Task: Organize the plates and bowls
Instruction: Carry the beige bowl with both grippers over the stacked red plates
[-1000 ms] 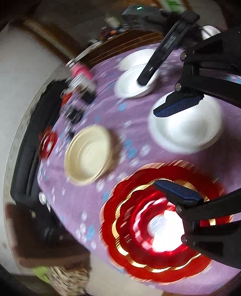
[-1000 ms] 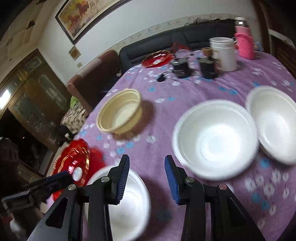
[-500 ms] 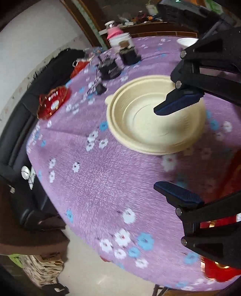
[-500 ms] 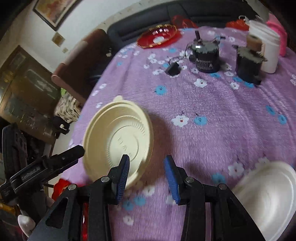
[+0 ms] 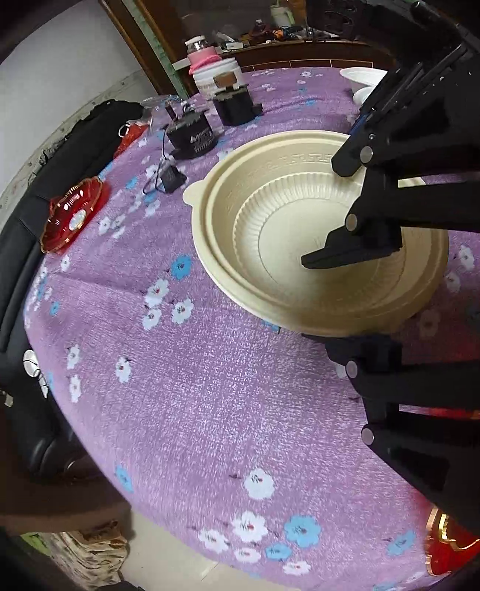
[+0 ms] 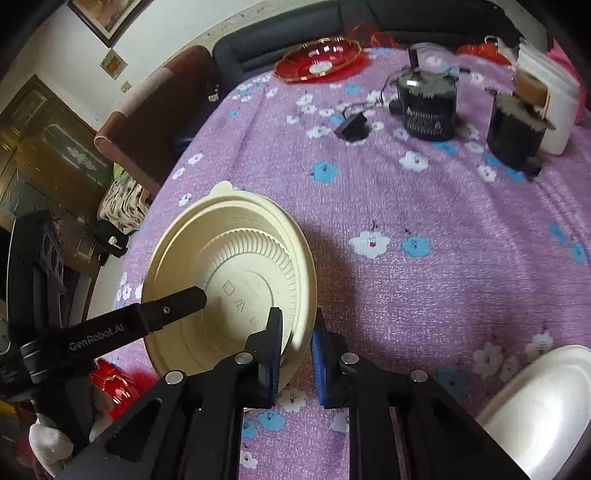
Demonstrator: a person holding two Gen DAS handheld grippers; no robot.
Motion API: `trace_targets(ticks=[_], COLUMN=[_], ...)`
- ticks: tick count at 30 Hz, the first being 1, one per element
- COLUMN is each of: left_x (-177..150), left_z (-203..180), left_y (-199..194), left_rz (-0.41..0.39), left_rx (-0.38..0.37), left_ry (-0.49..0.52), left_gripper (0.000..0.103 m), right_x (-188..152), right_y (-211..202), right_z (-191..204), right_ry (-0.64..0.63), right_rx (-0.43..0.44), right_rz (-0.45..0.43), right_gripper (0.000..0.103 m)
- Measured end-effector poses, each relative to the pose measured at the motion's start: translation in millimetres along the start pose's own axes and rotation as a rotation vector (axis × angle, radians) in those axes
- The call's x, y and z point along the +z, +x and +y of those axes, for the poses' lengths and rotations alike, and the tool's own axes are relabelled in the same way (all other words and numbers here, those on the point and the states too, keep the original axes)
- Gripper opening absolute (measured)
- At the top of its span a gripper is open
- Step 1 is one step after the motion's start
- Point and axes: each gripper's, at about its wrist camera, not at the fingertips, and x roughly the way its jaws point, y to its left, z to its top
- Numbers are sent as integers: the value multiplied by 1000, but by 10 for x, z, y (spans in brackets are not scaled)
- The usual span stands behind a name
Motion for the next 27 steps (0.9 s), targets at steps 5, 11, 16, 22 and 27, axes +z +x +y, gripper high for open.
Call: trace_targets(ticks=[5,11,16,22,27], left_x=[-176,-569,-950,-1307,-1480], left_z=[-69,51,380,758,1001], left_y=[-377,-860,-1210,-1453,-1389], left_rz=[-55,-109,-152,-205,-203], left_rx=[-22,-16,2,80,134], left_ry=[26,29,-21,-61,-82], left_gripper=[29,30,30,30,31], right_x=[-87,-388,-700,-1019,-1214], right_y=[-260,-558,-637,-438,-211], right_z=[84,377,742,1154,1280], right_ry=[-2,-56,-134,-218,-235], right_rx=[32,86,129,146,135], right_rz=[-34,-54,-39,14,58], right_gripper=[16,16,16,16,16])
